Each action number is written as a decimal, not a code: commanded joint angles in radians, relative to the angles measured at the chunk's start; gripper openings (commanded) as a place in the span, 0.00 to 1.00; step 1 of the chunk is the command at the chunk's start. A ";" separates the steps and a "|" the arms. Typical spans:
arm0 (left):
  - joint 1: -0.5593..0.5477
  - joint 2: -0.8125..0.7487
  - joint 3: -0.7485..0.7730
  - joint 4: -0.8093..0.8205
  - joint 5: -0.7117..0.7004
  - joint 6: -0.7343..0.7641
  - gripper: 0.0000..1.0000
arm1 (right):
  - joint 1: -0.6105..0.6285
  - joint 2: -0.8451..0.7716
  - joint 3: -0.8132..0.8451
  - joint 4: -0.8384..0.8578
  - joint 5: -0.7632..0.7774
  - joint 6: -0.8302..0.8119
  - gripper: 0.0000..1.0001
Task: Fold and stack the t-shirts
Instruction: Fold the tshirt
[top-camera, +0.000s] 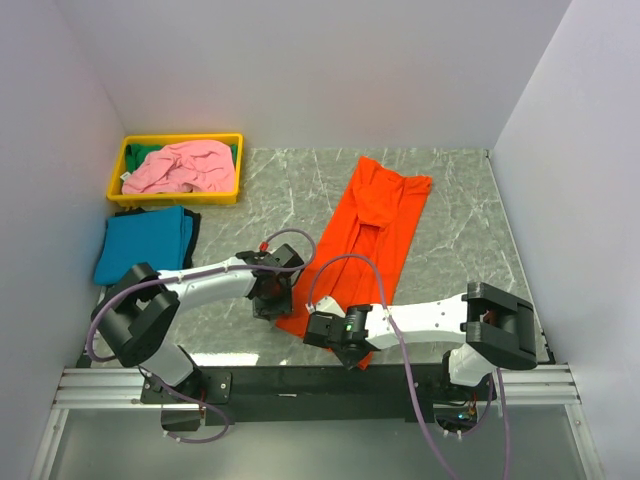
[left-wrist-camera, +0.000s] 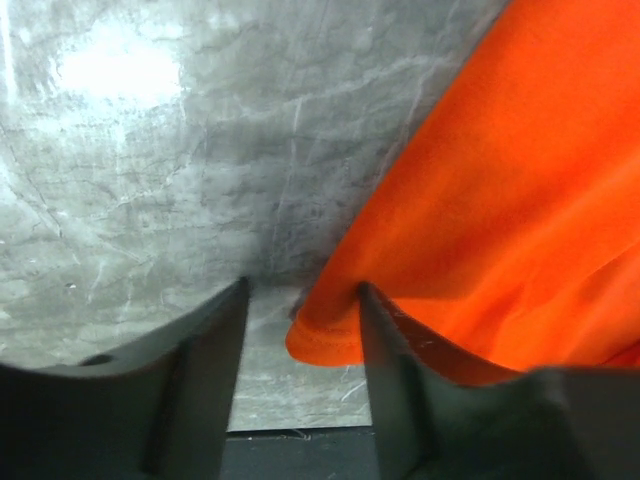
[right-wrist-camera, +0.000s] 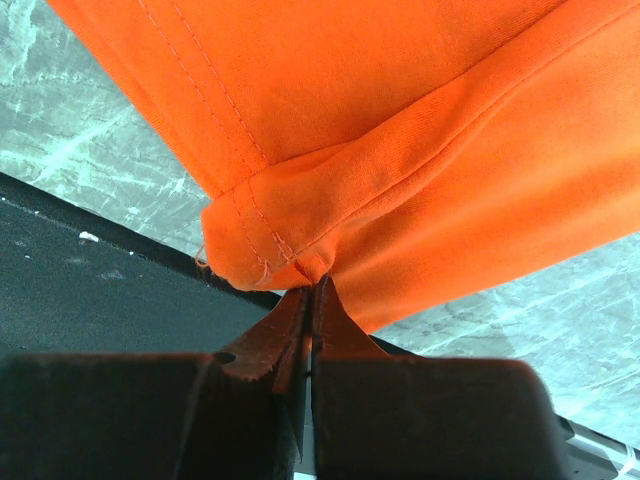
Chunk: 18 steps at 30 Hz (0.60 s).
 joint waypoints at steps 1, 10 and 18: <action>-0.009 0.044 -0.014 0.037 0.062 -0.019 0.47 | 0.004 -0.008 -0.011 0.010 0.032 0.017 0.00; -0.012 -0.014 -0.040 0.025 0.065 -0.035 0.01 | 0.034 0.005 0.062 -0.032 0.010 -0.019 0.00; -0.011 -0.225 -0.090 -0.116 0.064 -0.053 0.01 | 0.099 0.005 0.197 -0.094 -0.142 -0.115 0.00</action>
